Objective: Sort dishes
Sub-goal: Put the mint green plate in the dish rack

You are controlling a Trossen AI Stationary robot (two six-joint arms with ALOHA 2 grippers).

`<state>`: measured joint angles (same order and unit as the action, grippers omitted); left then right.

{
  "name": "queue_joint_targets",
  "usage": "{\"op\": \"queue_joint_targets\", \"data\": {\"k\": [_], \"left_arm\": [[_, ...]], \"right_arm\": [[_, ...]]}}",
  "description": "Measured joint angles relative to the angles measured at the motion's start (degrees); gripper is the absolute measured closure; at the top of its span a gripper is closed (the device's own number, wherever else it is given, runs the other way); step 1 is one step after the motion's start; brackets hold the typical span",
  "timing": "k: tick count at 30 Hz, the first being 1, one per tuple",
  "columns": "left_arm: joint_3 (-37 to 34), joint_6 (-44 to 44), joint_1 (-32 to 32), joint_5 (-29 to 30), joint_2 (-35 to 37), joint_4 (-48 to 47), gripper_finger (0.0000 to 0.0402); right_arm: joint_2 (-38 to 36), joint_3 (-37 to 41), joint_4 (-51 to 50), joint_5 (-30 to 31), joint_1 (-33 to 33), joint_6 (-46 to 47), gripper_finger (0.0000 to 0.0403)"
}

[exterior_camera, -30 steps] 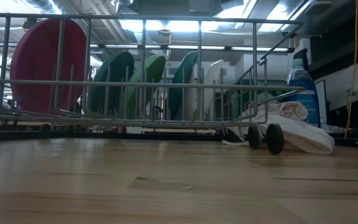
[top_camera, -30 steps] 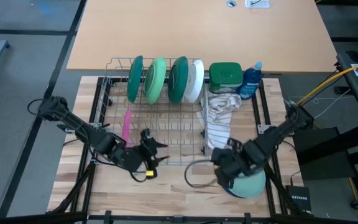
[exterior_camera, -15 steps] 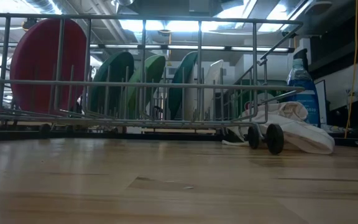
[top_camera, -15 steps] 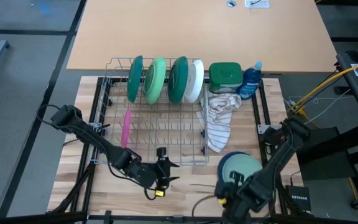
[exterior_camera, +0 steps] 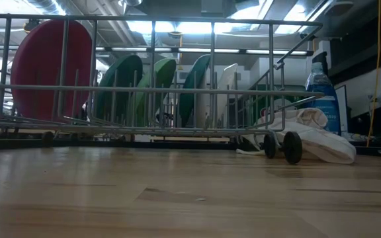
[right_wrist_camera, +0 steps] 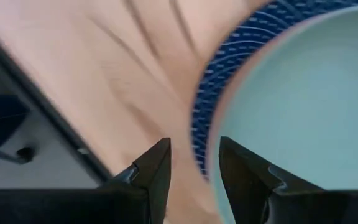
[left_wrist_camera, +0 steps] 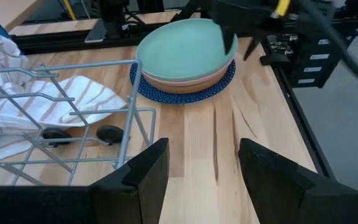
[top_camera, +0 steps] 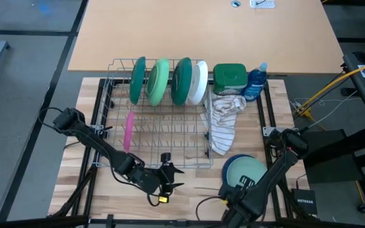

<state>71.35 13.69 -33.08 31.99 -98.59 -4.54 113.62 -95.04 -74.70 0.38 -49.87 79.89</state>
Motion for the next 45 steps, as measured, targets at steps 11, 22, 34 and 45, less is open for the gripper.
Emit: {"op": "queue_joint_targets", "data": {"k": [11,22,34,45], "left_arm": [[0.0,-0.2,-0.6,0.0,0.0,0.5,0.0218],[0.0,-0.2,-0.6,0.0,0.0,0.5,0.0218],[0.0,-0.2,-0.6,0.0,0.0,0.5,0.0218],[0.0,-0.2,-0.6,0.1,0.0,0.5,0.0218]], "right_arm": [[0.0,0.0,-1.4,4.1,0.0,-0.9,0.0265],[0.0,0.0,-1.3,3.4,0.0,-0.8,0.0265],[0.0,4.8,1.0,1.5,0.0,-0.8,0.0265],[0.0,8.6,2.7,-2.0,0.0,-0.7,0.0265]]}}
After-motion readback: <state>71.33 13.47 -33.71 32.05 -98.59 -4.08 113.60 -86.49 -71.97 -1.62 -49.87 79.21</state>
